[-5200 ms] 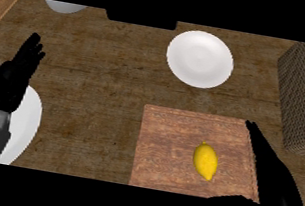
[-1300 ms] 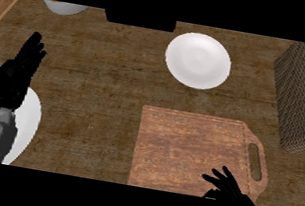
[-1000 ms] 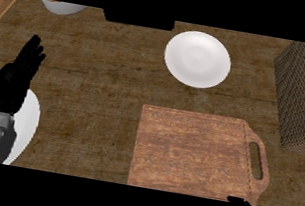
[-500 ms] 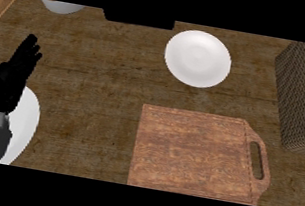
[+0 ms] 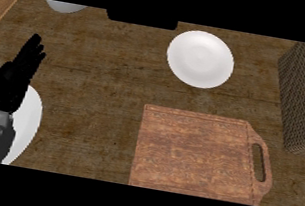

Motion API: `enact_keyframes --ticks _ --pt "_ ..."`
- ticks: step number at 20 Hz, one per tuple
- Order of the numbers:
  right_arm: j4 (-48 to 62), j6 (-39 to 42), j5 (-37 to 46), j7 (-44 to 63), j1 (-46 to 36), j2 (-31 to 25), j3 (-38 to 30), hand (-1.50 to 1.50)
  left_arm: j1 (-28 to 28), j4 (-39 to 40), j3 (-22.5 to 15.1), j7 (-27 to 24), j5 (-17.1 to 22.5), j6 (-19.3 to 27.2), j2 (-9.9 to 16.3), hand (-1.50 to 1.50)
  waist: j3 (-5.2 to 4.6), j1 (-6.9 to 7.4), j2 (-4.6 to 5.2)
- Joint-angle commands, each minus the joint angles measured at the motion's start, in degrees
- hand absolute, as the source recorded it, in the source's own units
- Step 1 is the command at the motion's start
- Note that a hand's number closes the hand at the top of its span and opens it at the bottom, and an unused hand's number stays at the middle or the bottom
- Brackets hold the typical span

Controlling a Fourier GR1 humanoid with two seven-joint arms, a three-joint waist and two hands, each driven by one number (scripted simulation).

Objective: Pick the lemon from the cutting board and place it in the basket

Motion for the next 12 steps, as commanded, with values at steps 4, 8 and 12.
enact_keyframes --ticks 4,8,12 --pt "-1.7 -8.1 -3.0 22.4 -18.5 -4.0 -3.3 1.5 -0.6 1.1 1.0 -1.3 0.7 -1.1 0.7 0.0 0.0 0.73 0.11" --pt "7.9 -5.2 -1.2 22.2 -25.9 -5.3 -5.4 1.5 -2.3 -1.2 0.0 3.1 -0.2 0.1 0.1 0.0 0.07 0.39 0.05" --pt "14.3 -7.1 6.8 24.3 -34.9 -5.6 -0.5 1.5 -1.2 -0.8 -0.9 1.0 -0.7 0.6 -1.7 0.0 0.06 0.68 0.08"
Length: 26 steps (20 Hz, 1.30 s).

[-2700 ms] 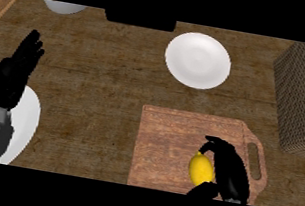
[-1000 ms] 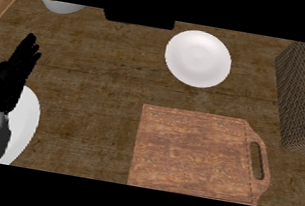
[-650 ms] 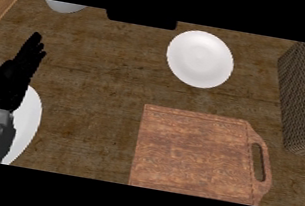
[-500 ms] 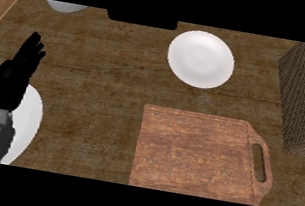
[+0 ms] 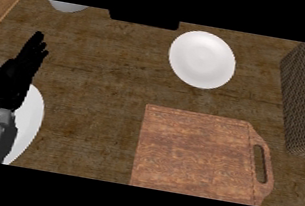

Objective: Pick the lemon from the cutting board and place it in the basket

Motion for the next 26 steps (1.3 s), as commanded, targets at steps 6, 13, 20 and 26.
enact_keyframes --ticks 6,13,20,26 --pt "20.0 1.0 13.4 -3.1 -14.8 0.8 6.4 1.5 -0.9 2.5 0.8 -1.4 0.1 -1.0 0.4 0.0 0.04 0.14 0.15" --pt "36.2 3.5 17.9 -7.5 -22.7 2.0 5.3 1.5 -0.7 1.4 0.6 -0.4 -0.8 0.8 -0.8 0.0 0.05 -0.07 0.03" --pt "50.4 7.0 19.8 -15.3 -28.2 1.8 1.8 1.5 -0.9 3.4 0.4 -2.6 -1.1 0.5 -1.5 0.0 0.05 -0.3 -0.03" --pt "62.6 13.2 18.2 -21.2 -32.7 -0.7 -1.0 1.5 0.1 -3.1 2.0 3.7 0.9 -2.4 2.2 0.0 0.08 0.15 -0.03"
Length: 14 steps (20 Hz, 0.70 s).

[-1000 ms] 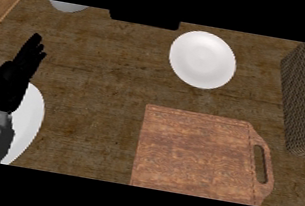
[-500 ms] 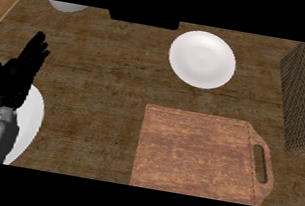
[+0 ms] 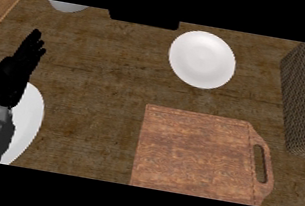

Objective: Pick the lemon from the cutting board and place it in the basket

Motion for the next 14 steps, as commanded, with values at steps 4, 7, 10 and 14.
enact_keyframes --ticks 4,7,10,14 --pt "-2.8 -8.3 18.0 -14.5 -1.2 -9.3 7.4 1.5 0.5 0.6 -0.3 -0.6 -0.3 0.3 -0.9 0.0 -0.1 0.38 0.41" --pt "-0.1 -17.4 23.4 -22.5 0.6 -8.9 7.9 1.5 0.5 -1.4 0.0 -0.9 0.2 -0.1 -0.3 0.0 0.14 1.26 0.47" --pt "2.6 -24.9 28.0 -25.1 0.2 -6.5 9.1 1.5 0.3 -1.9 -0.7 1.2 -0.4 0.4 -0.7 0.0 0.09 0.81 0.2" --pt "13.4 -27.4 31.7 -26.7 -8.8 -3.6 9.4 1.5 1.0 2.9 0.5 -4.0 0.6 -0.8 -1.0 0.0 0.0 0.71 0.27"
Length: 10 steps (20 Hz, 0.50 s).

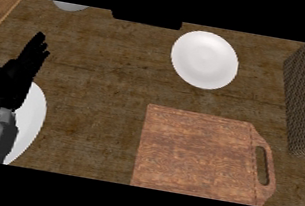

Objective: Pick the lemon from the cutting board and place it in the basket

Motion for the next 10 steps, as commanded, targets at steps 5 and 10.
enact_keyframes --ticks 5,10 --pt "11.9 -4.6 7.9 -2.0 -8.6 4.0 0.7 1.5 3.4 0.3 -1.0 -3.9 -2.3 1.8 -2.0 0.0 -0.05 -0.53 -0.24" --pt "16.9 -1.5 12.9 0.2 -9.1 2.6 3.9 1.5 -2.2 0.0 -0.9 2.2 -2.0 2.0 -0.8 0.0 -0.05 -0.77 -0.26"
